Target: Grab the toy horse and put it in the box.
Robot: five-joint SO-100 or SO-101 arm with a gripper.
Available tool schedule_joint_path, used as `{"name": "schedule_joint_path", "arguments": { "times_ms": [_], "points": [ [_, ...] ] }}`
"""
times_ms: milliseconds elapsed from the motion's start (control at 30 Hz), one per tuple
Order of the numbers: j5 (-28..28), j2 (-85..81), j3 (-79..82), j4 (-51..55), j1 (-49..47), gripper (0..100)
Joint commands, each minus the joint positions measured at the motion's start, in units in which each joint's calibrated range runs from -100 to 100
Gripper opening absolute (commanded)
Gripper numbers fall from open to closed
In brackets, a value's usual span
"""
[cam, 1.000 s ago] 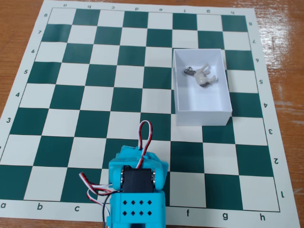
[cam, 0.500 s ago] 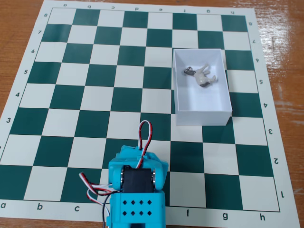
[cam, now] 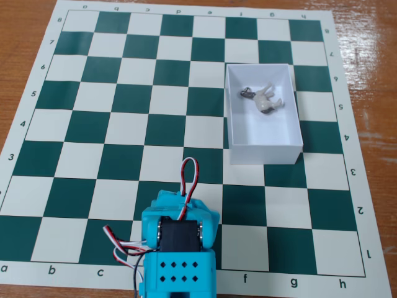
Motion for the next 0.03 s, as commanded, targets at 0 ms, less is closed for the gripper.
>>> {"name": "schedule_joint_path", "arguments": {
  "times_ms": [0],
  "points": [
    [0.22, -0.41, 0.36, 0.28, 0.68, 24]
  ]
}}
